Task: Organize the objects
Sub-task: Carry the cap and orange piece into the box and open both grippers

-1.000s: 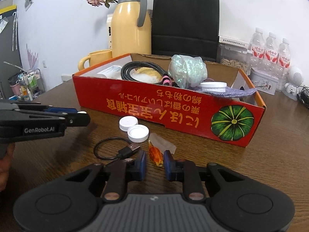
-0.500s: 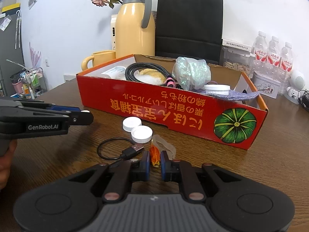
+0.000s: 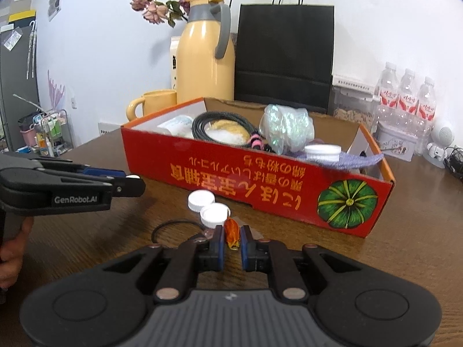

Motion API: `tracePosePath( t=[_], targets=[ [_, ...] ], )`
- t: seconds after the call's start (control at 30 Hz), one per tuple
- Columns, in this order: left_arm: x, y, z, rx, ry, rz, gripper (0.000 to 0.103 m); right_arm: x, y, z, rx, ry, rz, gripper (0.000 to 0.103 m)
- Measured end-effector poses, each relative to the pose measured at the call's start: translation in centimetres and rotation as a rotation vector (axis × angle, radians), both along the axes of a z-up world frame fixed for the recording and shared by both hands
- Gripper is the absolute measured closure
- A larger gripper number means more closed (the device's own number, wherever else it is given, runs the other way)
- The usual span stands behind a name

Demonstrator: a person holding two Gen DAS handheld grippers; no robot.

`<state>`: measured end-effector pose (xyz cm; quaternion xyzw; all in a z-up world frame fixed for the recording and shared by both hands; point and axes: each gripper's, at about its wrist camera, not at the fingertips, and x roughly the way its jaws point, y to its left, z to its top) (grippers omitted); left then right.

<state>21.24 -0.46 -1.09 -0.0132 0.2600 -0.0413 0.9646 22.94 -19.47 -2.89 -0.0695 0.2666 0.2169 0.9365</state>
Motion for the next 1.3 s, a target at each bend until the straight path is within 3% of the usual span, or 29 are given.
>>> tracePosePath(
  t=[0.2, 0.53, 0.93, 1.13, 1.3],
  targets=[
    [-0.4, -0.8, 2.3, -0.001, -0.077, 0.005, 0.074, -0.3, -0.1, 1.8, 0.021, -0.072, -0.012, 0.093],
    [2.2, -2.6, 6.7, -0.018, -0.184, -0.002, 0.074, 1.9, -0.9, 6.2, 0.054, -0.181, -0.069, 0.093],
    [8.4, -3.7, 8.1, -0.062, -0.189, 0.041, 0.074, 7.7, -1.5, 9.0, 0.075, -0.222, -0.168, 0.093],
    [11.5, -3.1, 7.2, -0.089, -0.163, 0.074, 0.074, 11.0, -2.1, 8.3, 0.078, -0.199, -0.206, 0.093],
    [13.2, -3.0, 5.5, -0.058, -0.122, 0.074, 0.074, 13.0, -3.2, 7.0, 0.092, -0.167, -0.236, 0.093]
  ],
)
